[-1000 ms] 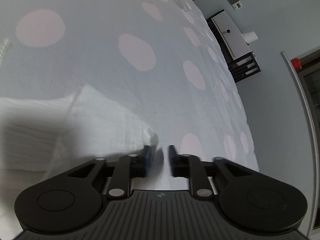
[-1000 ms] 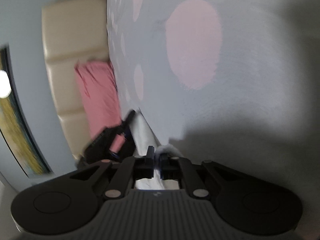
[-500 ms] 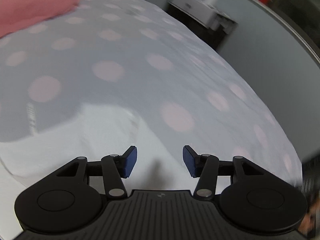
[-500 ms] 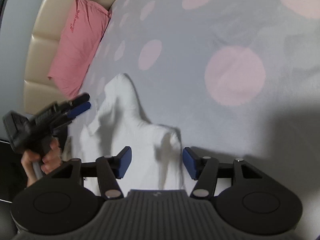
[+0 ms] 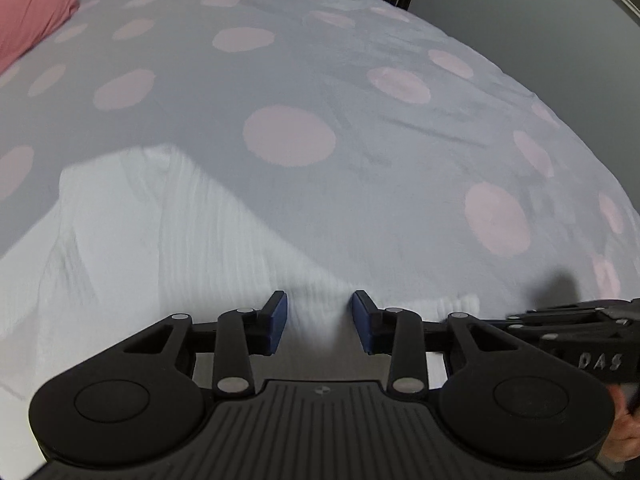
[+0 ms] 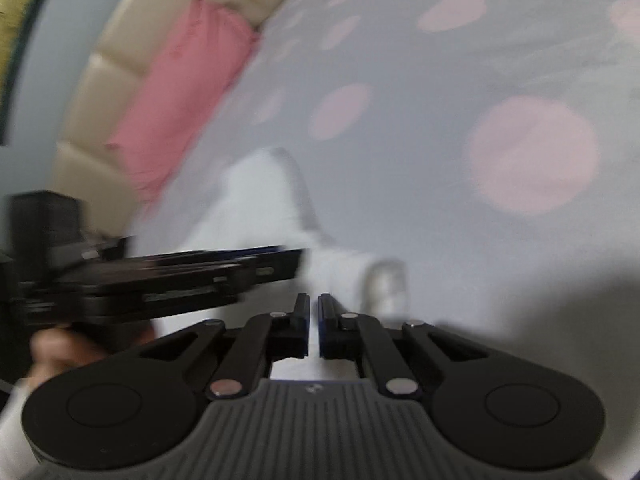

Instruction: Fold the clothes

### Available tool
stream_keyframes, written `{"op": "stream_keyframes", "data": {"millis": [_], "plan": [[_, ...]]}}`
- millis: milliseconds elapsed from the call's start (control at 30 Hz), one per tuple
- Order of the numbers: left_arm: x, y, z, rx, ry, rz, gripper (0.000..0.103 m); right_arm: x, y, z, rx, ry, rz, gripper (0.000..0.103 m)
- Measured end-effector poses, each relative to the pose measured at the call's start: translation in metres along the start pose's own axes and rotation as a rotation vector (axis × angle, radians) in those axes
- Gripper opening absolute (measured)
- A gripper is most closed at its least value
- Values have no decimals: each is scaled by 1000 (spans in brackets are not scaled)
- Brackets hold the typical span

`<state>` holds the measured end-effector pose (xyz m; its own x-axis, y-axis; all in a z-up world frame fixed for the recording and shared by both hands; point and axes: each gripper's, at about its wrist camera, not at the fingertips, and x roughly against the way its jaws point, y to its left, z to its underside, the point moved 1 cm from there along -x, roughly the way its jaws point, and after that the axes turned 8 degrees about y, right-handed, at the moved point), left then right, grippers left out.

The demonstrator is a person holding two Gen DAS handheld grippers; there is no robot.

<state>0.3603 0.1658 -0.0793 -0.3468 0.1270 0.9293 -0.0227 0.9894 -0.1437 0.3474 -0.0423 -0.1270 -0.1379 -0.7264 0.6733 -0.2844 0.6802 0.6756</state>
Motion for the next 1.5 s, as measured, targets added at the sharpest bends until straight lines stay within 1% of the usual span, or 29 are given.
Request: {"op": "stream_keyframes", "data": {"millis": [100,133,200,233,300,333,367,433,467,500,533,567,600,633,700,767,833,933,967,1033,1100,1200,1300,1367,1467,1500], "plan": [[-2,4,-6,30,-13,7,33,0,-13,-6,-75,22,-30,0],[-3,5,-8,40,-17,9,33,1,-15,-6,-80,23,-31,0],[-3,6,-12,62,-30,9,33,1,-9,-5,-71,19,-16,0],[-3,7,-14,76,-39,7,33,-5,0,-7,-67,13,-7,0],[4,11,-15,120,-67,9,33,-2,7,-10,-59,0,5,0],[8,14,-15,143,-83,10,35,1,5,-10,-65,-10,0,1],[15,19,-14,168,-103,11,42,3,1,-11,-76,-21,-9,2],[34,34,-6,211,-135,-3,50,12,-8,-9,-79,-39,-32,10],[44,41,-3,233,-151,-10,50,13,-9,-10,-79,-49,-41,13],[53,49,2,256,-165,-19,51,15,-9,-12,-80,-55,-50,22],[64,60,12,293,-170,-34,52,17,-9,-13,-82,-61,-66,35],[76,73,25,338,-176,-48,53,17,-9,-15,-89,-67,-90,40],[86,85,38,383,-181,-58,54,17,-8,-17,-95,-70,-109,48],[96,97,54,426,-181,-69,54,17,-6,-18,-99,-67,-118,54],[118,115,91,506,-178,-121,54,17,-2,-19,-102,-60,-126,63],[139,128,127,576,-172,-178,55,15,7,-19,-98,-52,-122,67],[158,134,160,620,-171,-226,55,15,18,-16,-82,-34,-114,74],[183,135,211,663,-180,-309,55,21,39,-11,-27,-19,-93,77],[191,133,228,688,-190,-329,55,27,46,-8,-6,-26,-83,79],[204,132,261,740,-208,-353,57,38,58,-2,20,-55,-68,82],[213,133,288,781,-217,-357,58,50,69,3,44,-71,-79,84],[224,140,312,812,-218,-361,58,67,83,10,78,-100,-100,86],[233,152,320,808,-253,-346,58,77,89,14,148,-103,-110,88],[233,167,314,772,-262,-339,60,77,89,7,183,-78,-131,90],[225,192,300,690,-272,-322,60,62,91,-18,241,7,-178,91],[221,200,293,656,-274,-322,60,53,91,-27,255,33,-181,92]]}}
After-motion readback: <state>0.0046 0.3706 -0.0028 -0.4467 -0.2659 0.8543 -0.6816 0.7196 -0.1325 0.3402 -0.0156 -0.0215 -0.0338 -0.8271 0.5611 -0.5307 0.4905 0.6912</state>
